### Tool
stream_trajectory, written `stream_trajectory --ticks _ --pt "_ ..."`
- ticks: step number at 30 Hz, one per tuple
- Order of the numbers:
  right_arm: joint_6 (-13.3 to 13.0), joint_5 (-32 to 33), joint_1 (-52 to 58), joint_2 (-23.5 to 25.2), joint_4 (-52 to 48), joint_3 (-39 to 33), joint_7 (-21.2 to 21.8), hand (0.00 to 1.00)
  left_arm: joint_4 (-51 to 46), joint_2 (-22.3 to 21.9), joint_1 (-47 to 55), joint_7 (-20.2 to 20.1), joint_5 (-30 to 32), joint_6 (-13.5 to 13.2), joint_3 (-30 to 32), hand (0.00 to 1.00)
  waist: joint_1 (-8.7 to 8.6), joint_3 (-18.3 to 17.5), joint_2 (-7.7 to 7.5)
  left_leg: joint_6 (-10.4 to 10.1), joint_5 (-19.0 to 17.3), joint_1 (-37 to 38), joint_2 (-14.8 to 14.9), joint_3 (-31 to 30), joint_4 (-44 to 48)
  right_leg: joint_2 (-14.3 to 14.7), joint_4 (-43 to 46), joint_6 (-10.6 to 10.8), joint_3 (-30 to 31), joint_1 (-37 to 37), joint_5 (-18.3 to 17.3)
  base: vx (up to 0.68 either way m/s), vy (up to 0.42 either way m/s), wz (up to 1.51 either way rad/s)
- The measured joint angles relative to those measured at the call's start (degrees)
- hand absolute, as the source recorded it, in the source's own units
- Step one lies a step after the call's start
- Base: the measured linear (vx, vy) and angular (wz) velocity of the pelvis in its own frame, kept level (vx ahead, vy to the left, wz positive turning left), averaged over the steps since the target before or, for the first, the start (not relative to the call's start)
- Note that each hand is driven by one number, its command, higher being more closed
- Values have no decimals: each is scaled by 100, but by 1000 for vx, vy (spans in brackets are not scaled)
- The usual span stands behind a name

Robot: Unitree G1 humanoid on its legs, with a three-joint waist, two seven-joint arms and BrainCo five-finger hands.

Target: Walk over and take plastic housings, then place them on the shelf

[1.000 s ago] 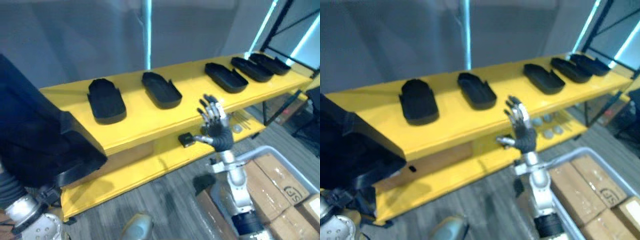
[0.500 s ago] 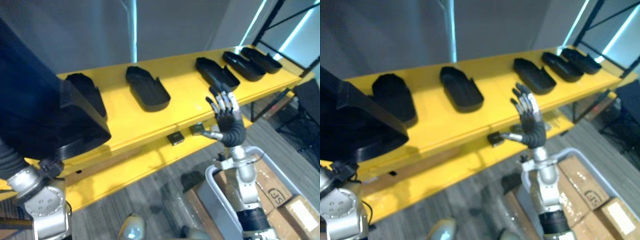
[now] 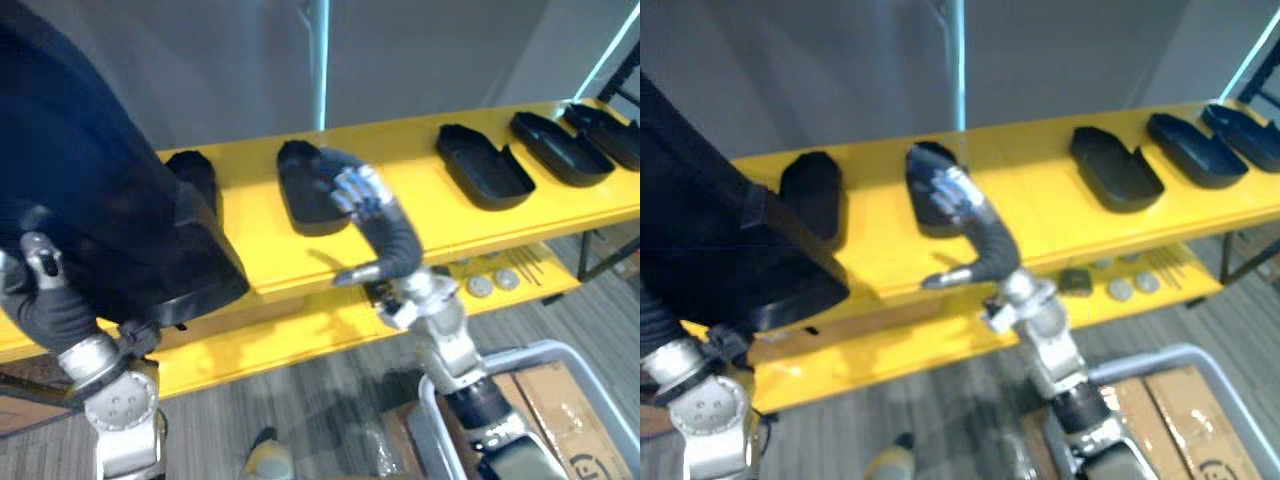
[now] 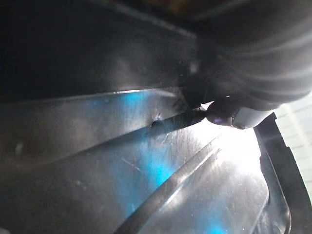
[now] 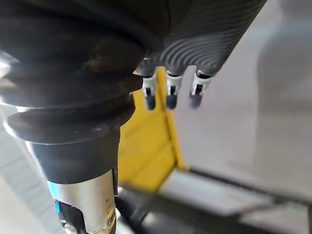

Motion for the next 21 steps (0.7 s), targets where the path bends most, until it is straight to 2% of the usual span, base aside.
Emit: stream_trajectory --ticks 1,3,7,10,12,13,15,19,21 --pt "0 -23 -23 30 64 60 -28 0 1 -15 14 0 4 23 18 100 27 0 -1 -1 -2 -8 -19 -52 -27 -15 -11 20 -83 32 -12 -38 66 56" --pt "39 -98 -58 155 327 336 -125 0 1 -40 282 55 156 70 239 100 196 -28 -40 20 -17 -96 -95 -234 9 -47 -19 74 -254 93 -58 -45 48 46" --pt "76 -360 -56 280 520 579 -367 0 1 -104 959 112 152 70 671 100 285 -79 -90 22 -16 -184 -157 -468 72 -64 53 36 -470 102 -173 -34 -5 36" --pt "81 -355 150 225 607 561 -421 0 2 -382 1337 39 81 46 774 100 327 -170 -64 38 -6 -214 -187 -489 113 -62 38 40 -571 184 -181 -13 -12 10" --pt "82 -360 330 204 607 490 -430 0 2 -399 1344 -72 -26 18 724 100 278 -250 -56 69 61 -386 -247 -488 168 -81 -7 59 -721 199 -191 9 4 45" --pt "87 -459 488 182 607 372 -537 0 1 -397 1265 -176 -78 -37 642 100 165 -263 -51 140 137 -498 -328 -485 246 -92 -34 65 -896 287 -189 25 8 77" --pt "93 -684 767 93 625 28 -727 0 1 -402 1106 -361 -128 -53 426 100 145 -267 -54 141 286 -495 -406 -471 223 -126 -33 62 -1016 361 -191 21 10 65" --pt "93 -919 1331 -34 566 -743 -1044 0 1 -403 1116 -503 -116 -22 298 100 127 -217 105 175 439 -390 -400 -375 57 -176 47 40 -1006 365 -208 -33 7 10" --pt "88 -914 1836 -128 407 -1219 -1312 0 2 -364 1105 -420 -33 77 322 100 31 -223 165 185 444 -310 -355 -186 13 -194 108 34 -862 332 -239 -75 19 -26"
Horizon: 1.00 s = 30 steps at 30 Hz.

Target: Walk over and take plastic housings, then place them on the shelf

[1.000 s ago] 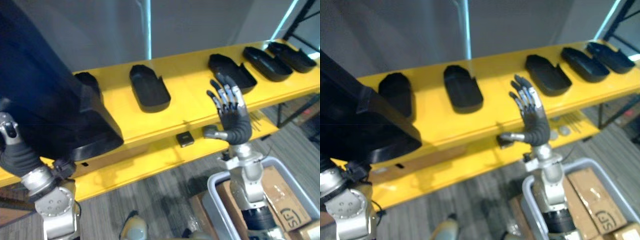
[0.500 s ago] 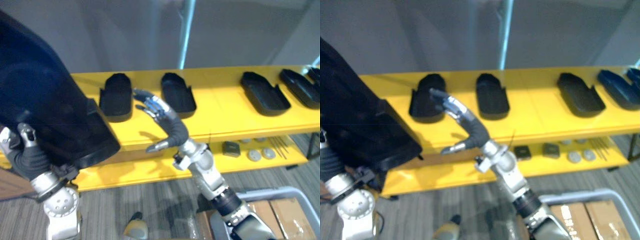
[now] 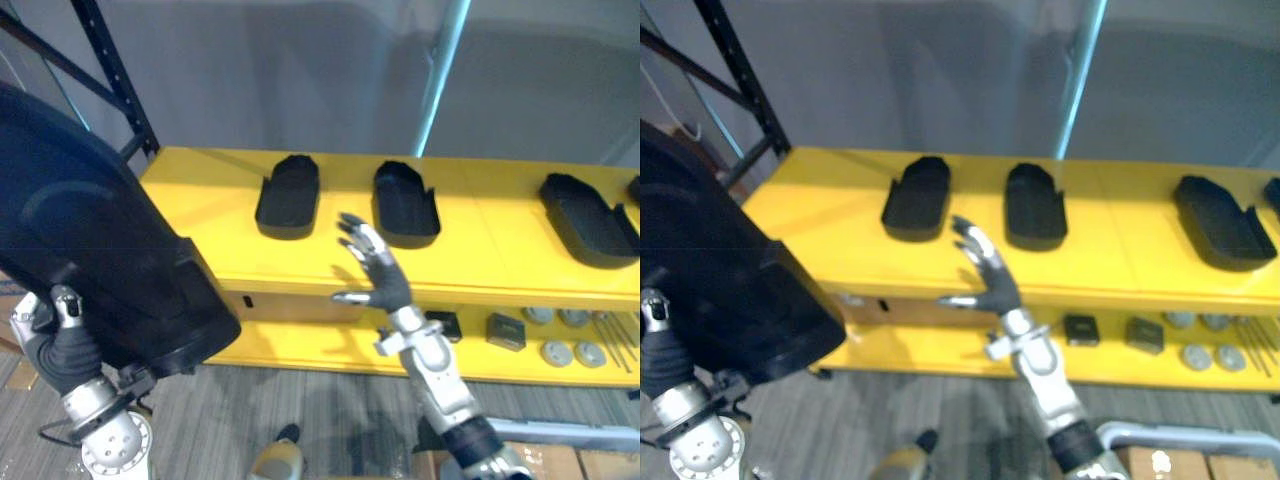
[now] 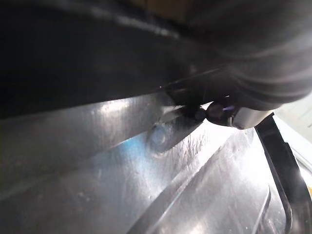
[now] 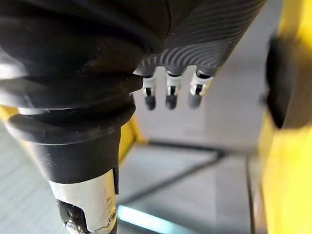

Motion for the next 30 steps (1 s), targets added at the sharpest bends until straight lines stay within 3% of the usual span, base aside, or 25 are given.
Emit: stream_trajectory --ticks 6,12,13,14,18,22,27,30 --pt "-88 -222 1365 105 -592 -1506 -1190 0 742 476 -31 607 438 698 533 100 -348 -57 16 67 84 29 154 775 -221 -41 115 31 632 -401 13 -31 23 -37" --pt "-92 -688 2421 99 -597 -3168 -2003 0 1068 1036 85 1095 436 1511 1439 100 -670 -56 15 133 178 220 107 1370 -532 -237 399 97 1143 -768 12 51 55 -40" --pt "-103 -691 2685 86 -595 -3444 -2150 0 1095 1259 159 1099 345 1618 1679 100 -784 -67 25 162 156 260 109 1494 -586 -263 434 108 1215 -772 -45 17 20 -34" --pt "-103 -692 2731 83 -594 -3495 -2195 0 1111 1318 158 1097 340 1644 1710 100 -793 -66 27 180 146 273 108 1521 -599 -270 443 117 1227 -778 -55 -24 11 -26" --pt "-1 -692 3070 -12 -275 -3893 -2640 0 1753 2292 35 804 -143 2030 2027 100 -1001 -121 140 245 104 304 291 2392 -616 -333 489 148 1283 -851 -83 -8 2 -6" --pt "275 -687 3009 -55 517 -3835 -2855 0 2697 3186 -578 314 -519 2421 2051 100 -1046 -135 155 215 122 302 270 2533 -654 -366 488 189 1384 -923 -60 19 23 -9" --pt "675 -572 2797 -65 1637 -3832 -3251 0 4113 4218 -1448 -451 -522 3199 1737 100 -1076 -63 92 142 197 297 238 2649 -752 -380 458 234 1488 -1007 -46 44 21 -6" --pt "707 -275 2745 -58 2097 -3882 -3337 0 4588 4595 -1975 -600 -965 3271 1443 100 -1090 -13 10 131 206 210 244 2613 -735 -356 407 232 1485 -1070 -24 36 -5 8"
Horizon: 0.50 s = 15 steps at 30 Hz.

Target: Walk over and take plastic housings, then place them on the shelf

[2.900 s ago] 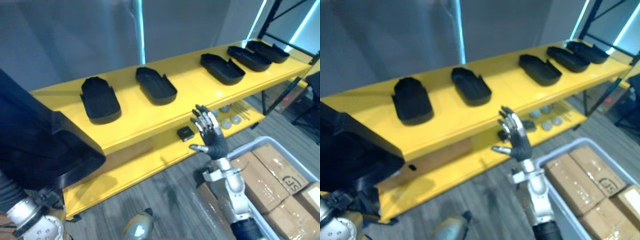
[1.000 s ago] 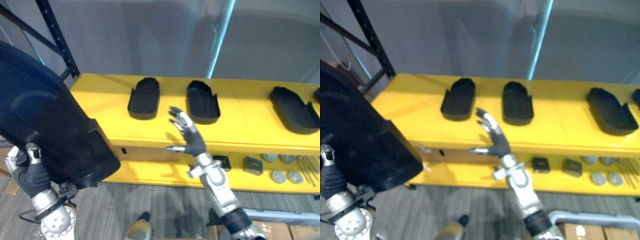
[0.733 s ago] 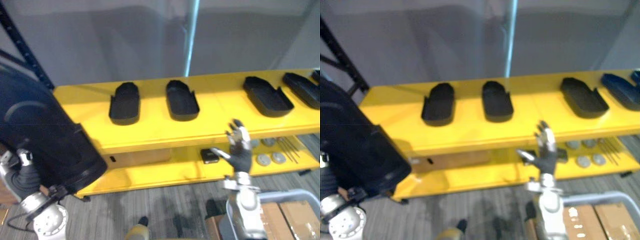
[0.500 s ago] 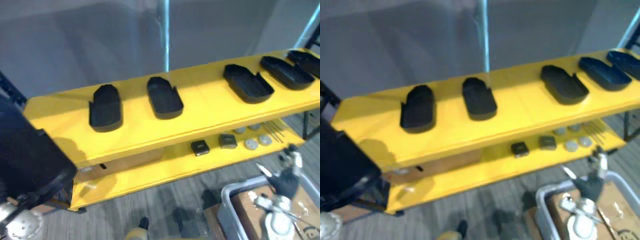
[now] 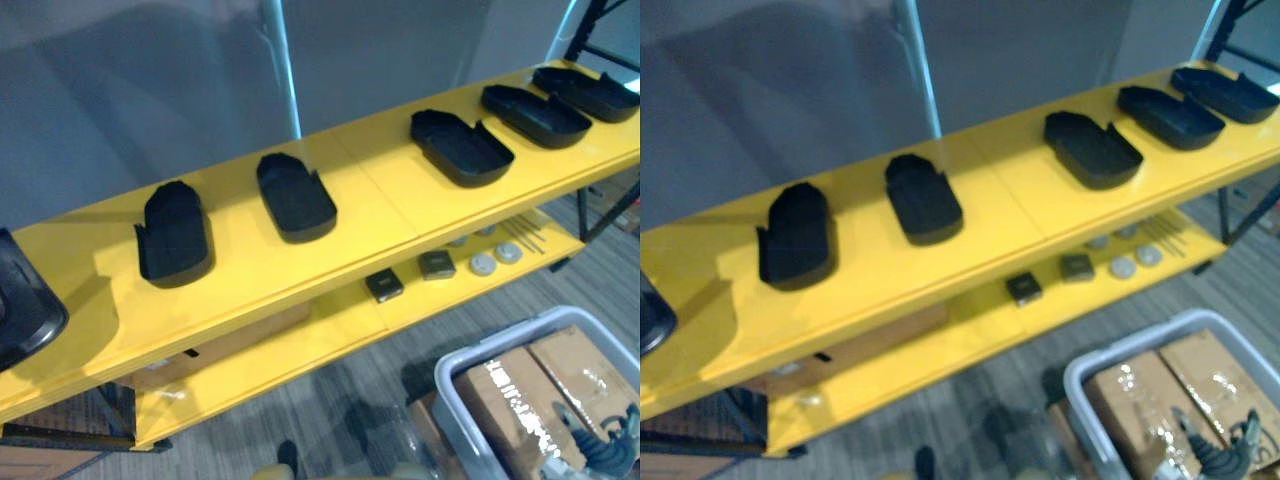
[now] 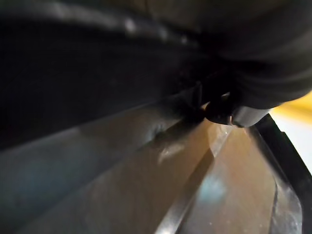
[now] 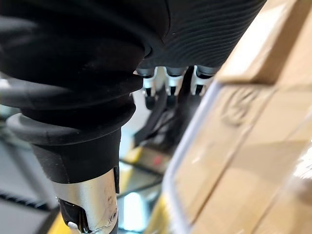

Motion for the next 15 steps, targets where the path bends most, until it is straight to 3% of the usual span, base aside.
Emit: stream_trajectory --ticks 2,5,8,12,14,15 --pt "-51 92 -24 27 120 -1 0 0 30 76 -176 5 -216 -56 -120 100 1 12 -23 0 0 -3 14 -40 3 51 -75 -66 88 41 57 43 3 9" --pt "-337 94 -136 215 108 28 -16 0 -110 66 -231 71 -703 -417 -153 100 12 24 -32 0 0 -4 98 -63 9 173 -241 -226 141 134 178 16 4 5" --pt "-696 89 -259 395 -52 111 19 0 -688 -194 -21 457 -677 -665 -137 100 30 66 -101 0 0 14 98 -90 8 187 -422 -231 140 267 186 -13 1 7" --pt "-752 -119 -431 422 -214 164 148 0 -859 -757 211 755 -183 -629 -148 100 63 72 -100 -36 22 22 101 -158 6 213 -548 -165 151 354 224 -35 5 5" --pt "-752 -142 -418 418 -210 242 193 0 -733 -804 211 803 -449 -766 -151 100 59 92 -119 -70 45 38 116 -231 -9 237 -567 -165 100 417 225 -42 -15 12" --pt "-754 -241 -422 416 -212 253 249 0 -723 -806 211 916 -637 -959 -157 100 93 122 -101 -89 59 65 134 -233 -32 255 -581 -164 102 437 226 0 0 0"
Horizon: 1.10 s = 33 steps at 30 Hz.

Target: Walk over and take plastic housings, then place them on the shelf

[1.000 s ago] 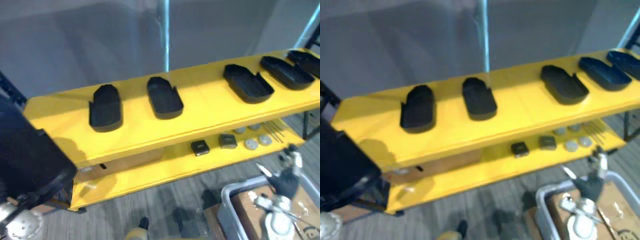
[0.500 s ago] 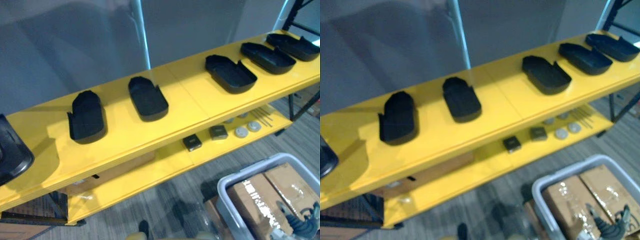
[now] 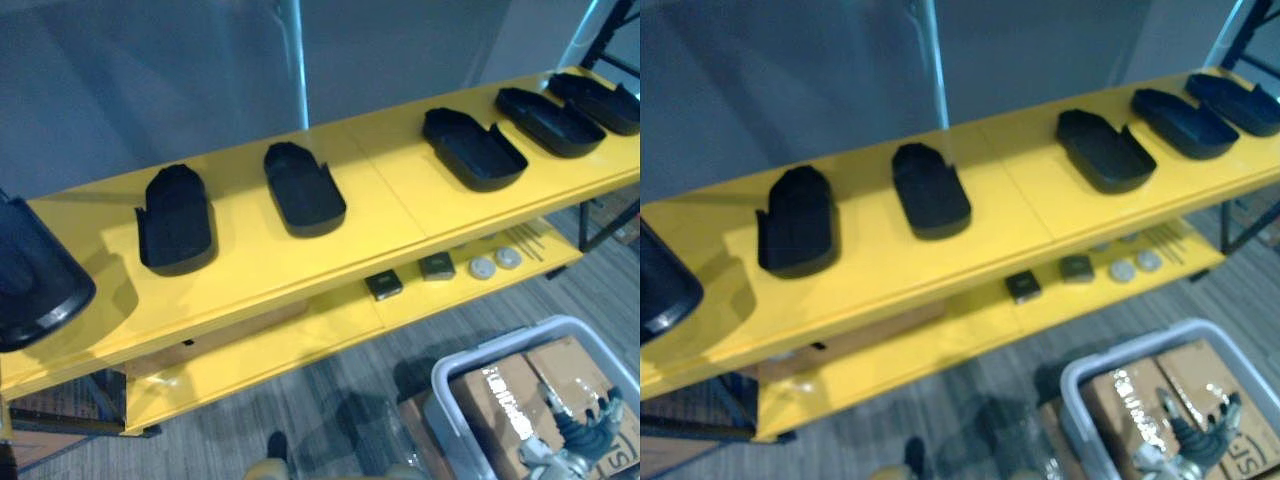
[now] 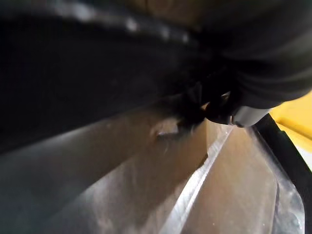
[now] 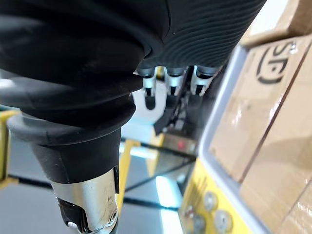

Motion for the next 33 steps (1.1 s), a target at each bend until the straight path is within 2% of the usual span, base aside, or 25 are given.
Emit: stream_trajectory --ticks 1,3,4,6,7,9,11,13,15,16,17,18,19,20,21,22,24,28,29,30,31,32,33 --pt "-6 -64 -6 -5 -18 2 31 0 -12 -14 -1 93 -54 -143 0 100 16 13 6 1 23 27 6 -1 -34 8 -7 2 0 15 1 -35 -15 3" --pt "-175 -75 50 3 -599 111 315 0 -596 -402 63 386 -271 -952 80 100 53 36 21 18 102 71 5 -31 -182 16 -68 9 -39 52 30 -30 -8 7" --pt "-247 -82 76 8 -865 170 395 0 -893 -590 130 462 -284 -1179 124 100 66 46 19 19 107 69 4 -36 -187 18 -88 7 -41 57 48 0 0 0" --pt "-558 -193 96 51 -1985 422 725 0 -2163 -1456 484 564 -152 -2036 177 100 65 73 47 20 108 75 -4 -18 -188 16 -166 19 -37 81 107 -14 21 -5" --pt "-617 -219 57 53 -2211 483 827 0 -2427 -1664 579 578 -28 -2214 183 100 65 78 56 19 108 79 -3 -12 -187 16 -172 25 -34 82 113 -5 14 -5" --pt "-755 -200 -266 46 -2804 640 1243 0 -3150 -2455 827 646 469 -2832 172 100 78 115 54 18 106 178 -2 -29 -179 16 -184 39 -57 197 123 0 0 0" --pt "-820 -37 -568 33 -2982 675 1492 0 -3392 -2852 865 675 725 -3048 114 100 77 176 42 18 100 258 -15 -161 -169 12 -204 32 -221 385 119 5 -27 27" --pt "-824 139 -912 -40 -3021 763 1617 0 -3508 -3063 861 619 881 -3103 92 100 91 261 2 30 87 251 -56 -321 -123 -13 -153 -60 -389 480 63 -29 -11 43" --pt "-818 344 -1289 -131 -3019 880 1745 0 -3507 -3167 881 411 941 -3106 52 100 108 416 -72 178 -118 129 -190 -498 231 -129 254 -277 -538 470 -74 -53 40 48" --pt "-814 337 -1477 -210 -3020 961 1743 0 -3504 -3214 876 232 931 -3109 30 100 96 629 -14 153 -286 90 -217 -677 571 -152 906 -344 -459 417 -55 -72 75 37" --pt "-814 337 -1477 -210 -3020 961 1743 0 -3504 -3214 876 232 931 -3109 30 100 96 629 -14 153 -286 90 -217 -677 571 -152 906 -344 -459 417 -55 -85 85 76" --pt "-812 302 -1484 -237 -3031 1016 1734 0 -3524 -3212 902 8 930 -3114 10 100 80 653 18 158 -338 56 -245 -974 640 -87 1628 -714 -196 146 175 1 80 87" --pt "-812 285 -1499 -232 -3046 986 1730 0 -3595 -3189 905 -160 851 -3134 19 100 65 643 -98 235 -385 -55 -308 -1009 922 -167 1836 -929 -86 -16 349 58 97 106" --pt "-810 287 -1530 -263 -3061 966 1728 0 -3676 -3155 885 -257 830 -3171 31 100 72 661 -143 493 -818 -425 -438 -866 1964 -153 2047 -922 -2 -75 349 125 127 72" --pt "-815 278 -1561 -336 -3077 963 1730 0 -3792 -3136 892 -337 830 -3185 35 100 103 689 4 443 -1152 -507 -362 -936 2117 -56 2431 -849 21 -224 441 67 133 63" --pt "-805 253 -1566 -221 -3021 982 1729 0 -3820 -3010 854 -466 808 -3201 26 100 97 756 -35 486 -1157 -544 -372 -1058 2146 -29 2657 -703 321 -459 206 29 105 56" --pt "-808 188 -1632 -203 -3031 1022 1745 0 -3819 -3011 874 -626 628 -3194 7 100 159 739 -50 529 -1134 -556 -295 -1125 2045 256 2038 -496 609 -623 -207 -1 66 31" --pt "-867 382 -1654 -206 -3298 1262 2040 0 -3851 -3014 902 -614 495 -3164 -207 100 240 712 -95 514 -1112 -549 -298 -1218 1948 418 794 -291 623 -735 2 49 -31 22" --pt "-880 502 -1646 -205 -3403 1462 2213 0 -3961 -3019 951 -569 409 -3148 -423 100 241 646 -208 432 -1091 -542 -403 -1236 1808 399 587 -257 625 -742 20 50 -137 46" --pt "-902 515 -1668 -225 -3483 1647 2295 0 -4102 -3053 962 -510 419 -3162 -664 100 231 580 -318 365 -1045 -567 -497 -1258 1708 349 384 -121 684 -731 127 110 -211 54" --pt "-925 473 -1683 -236 -3488 1720 2277 0 -4140 -3118 956 -491 420 -3174 -807 100 223 576 -301 331 -1023 -561 -483 -1281 1638 349 371 -78 628 -725 212 122 -220 58" --pt "-933 444 -1696 -256 -3487 1854 2261 0 -4212 -3290 972 -495 431 -3196 -1049 100 227 524 -266 214 -908 -542 -396 -1289 1450 405 304 -83 543 -734 345 152 -239 42" --pt "-932 442 -1706 -259 -3487 1912 2255 0 -4226 -3420 974 -478 448 -3213 -1187 100 244 511 -162 154 -800 -555 -322 -1304 1316 462 212 -163 440 -740 408 155 -204 46"
